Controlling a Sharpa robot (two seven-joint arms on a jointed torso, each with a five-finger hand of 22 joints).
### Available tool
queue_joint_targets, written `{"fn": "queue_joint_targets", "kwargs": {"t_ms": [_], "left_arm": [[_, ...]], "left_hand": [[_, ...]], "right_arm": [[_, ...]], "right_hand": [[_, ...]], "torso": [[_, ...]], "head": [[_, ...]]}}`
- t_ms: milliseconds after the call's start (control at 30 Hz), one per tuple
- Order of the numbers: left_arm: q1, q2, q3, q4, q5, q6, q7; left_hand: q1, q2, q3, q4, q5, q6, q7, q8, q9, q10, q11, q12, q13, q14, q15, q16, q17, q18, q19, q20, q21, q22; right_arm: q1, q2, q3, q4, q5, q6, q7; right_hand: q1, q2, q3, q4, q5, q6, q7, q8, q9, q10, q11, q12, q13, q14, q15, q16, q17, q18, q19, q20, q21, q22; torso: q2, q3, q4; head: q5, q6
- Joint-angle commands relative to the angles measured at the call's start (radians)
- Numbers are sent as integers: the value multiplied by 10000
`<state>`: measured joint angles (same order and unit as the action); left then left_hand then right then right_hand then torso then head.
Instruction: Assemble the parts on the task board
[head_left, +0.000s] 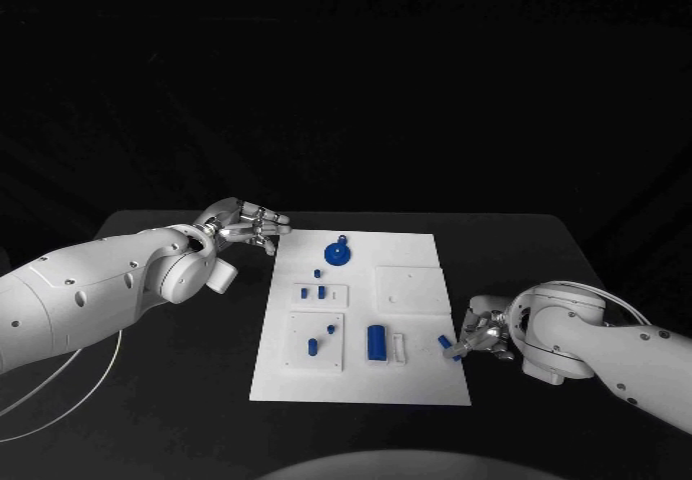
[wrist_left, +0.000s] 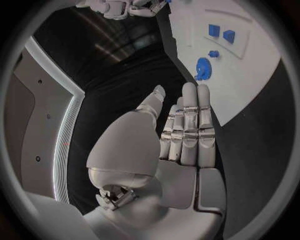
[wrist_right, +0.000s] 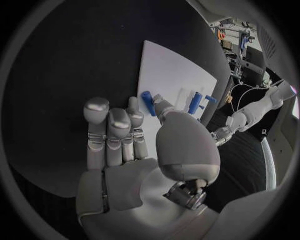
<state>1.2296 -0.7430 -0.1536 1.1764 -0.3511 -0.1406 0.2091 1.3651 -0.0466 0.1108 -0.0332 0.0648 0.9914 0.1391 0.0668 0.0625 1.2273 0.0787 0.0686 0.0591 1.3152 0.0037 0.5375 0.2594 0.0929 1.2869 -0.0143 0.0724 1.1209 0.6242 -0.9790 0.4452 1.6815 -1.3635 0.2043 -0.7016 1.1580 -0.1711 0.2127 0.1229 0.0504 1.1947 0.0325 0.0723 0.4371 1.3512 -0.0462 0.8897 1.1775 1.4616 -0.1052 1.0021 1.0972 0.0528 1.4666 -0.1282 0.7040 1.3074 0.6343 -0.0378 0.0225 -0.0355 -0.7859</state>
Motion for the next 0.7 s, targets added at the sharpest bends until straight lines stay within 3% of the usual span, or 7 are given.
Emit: {"fn": "queue_joint_targets", "kwargs": {"t_ms": [33,200,400,467,533,633,700], "left_arm": [[-3,25,6,8,14,77,50],[-3,27,5,-3,15,95,21],[-3,27,4,-10,15,118,-16],[-3,26,4,-11,15,126,-26],[-3,23,3,-13,15,136,-41],[-3,16,3,-19,15,154,-63],[-3,10,2,-21,15,159,-74]], "left_hand": [[-45,24,30,37,-43,-41,-41,-26,1,-50,-5,-12,16,33,-17,-51,18,-82,-29,-45,36,-4],[-54,26,29,45,-43,-56,-37,-26,0,-64,-1,-14,16,31,-14,-54,19,-80,-29,-42,34,-6],[-67,21,23,57,-45,-78,-31,-28,-1,-83,7,-15,15,32,-10,-56,21,-77,-28,-39,33,-9],[-67,20,22,58,-44,-81,-31,-28,-1,-87,8,-15,15,32,-9,-57,21,-77,-28,-38,33,-10],[-66,18,21,65,-41,-97,-27,-27,-1,-132,21,-21,15,31,-4,-61,21,-73,-30,-33,29,-15],[-63,20,21,67,-44,-107,-25,-28,-2,-161,28,-21,15,29,0,-63,21,-70,-30,-30,29,-18],[-63,20,21,67,-44,-107,-25,-28,-2,-161,28,-21,15,29,0,-63,21,-70,-30,-30,29,-18]], "right_arm": [[-39,90,-27,8,-374,-265,-144],[-52,182,-51,-40,-667,-415,-164],[-57,235,-70,-78,-843,-479,-176],[-57,239,-72,-93,-863,-518,-177],[-57,238,-75,-107,-868,-593,-176],[-57,225,-76,-118,-746,-753,-167],[-57,204,-76,-113,-594,-860,-145]], "right_hand": [[5,-63,52,42,-19,58,-8,-73,19,-10,-33,61,18,-12,14,-25,6,8,518,-2,22,795],[163,101,497,-70,-18,44,-41,-79,44,-16,-50,57,21,-12,5,-43,-1,4,516,-9,28,794],[410,249,1532,-523,90,-72,-28,-97,-81,-55,-58,51,25,-5,6,-55,-16,-4,511,2,27,795],[554,364,1981,-914,860,-138,-22,-96,-173,-91,-46,61,32,-9,4,-64,-34,2,510,5,34,799],[449,521,2665,-1658,1763,-233,77,-95,-425,-149,-5,70,32,-15,33,-62,-56,16,505,28,34,803],[33,646,3849,-2542,2434,-176,203,-88,-654,-176,14,45,-14,-33,55,-59,-86,38,496,52,94,830],[-413,722,4499,-2917,2477,-84,228,-87,-915,-130,19,101,-18,-32,64,-38,-106,52,489,73,161,840]], "torso": [[-2,-11,0],[-9,-7,5],[-5,-12,3],[-12,-12,-6],[-13,-10,-10],[-15,-4,-13],[-18,0,-12]], "head": [[6,-17],[37,-27],[52,-40],[68,-43],[72,-43],[80,-39],[93,-35]]}}
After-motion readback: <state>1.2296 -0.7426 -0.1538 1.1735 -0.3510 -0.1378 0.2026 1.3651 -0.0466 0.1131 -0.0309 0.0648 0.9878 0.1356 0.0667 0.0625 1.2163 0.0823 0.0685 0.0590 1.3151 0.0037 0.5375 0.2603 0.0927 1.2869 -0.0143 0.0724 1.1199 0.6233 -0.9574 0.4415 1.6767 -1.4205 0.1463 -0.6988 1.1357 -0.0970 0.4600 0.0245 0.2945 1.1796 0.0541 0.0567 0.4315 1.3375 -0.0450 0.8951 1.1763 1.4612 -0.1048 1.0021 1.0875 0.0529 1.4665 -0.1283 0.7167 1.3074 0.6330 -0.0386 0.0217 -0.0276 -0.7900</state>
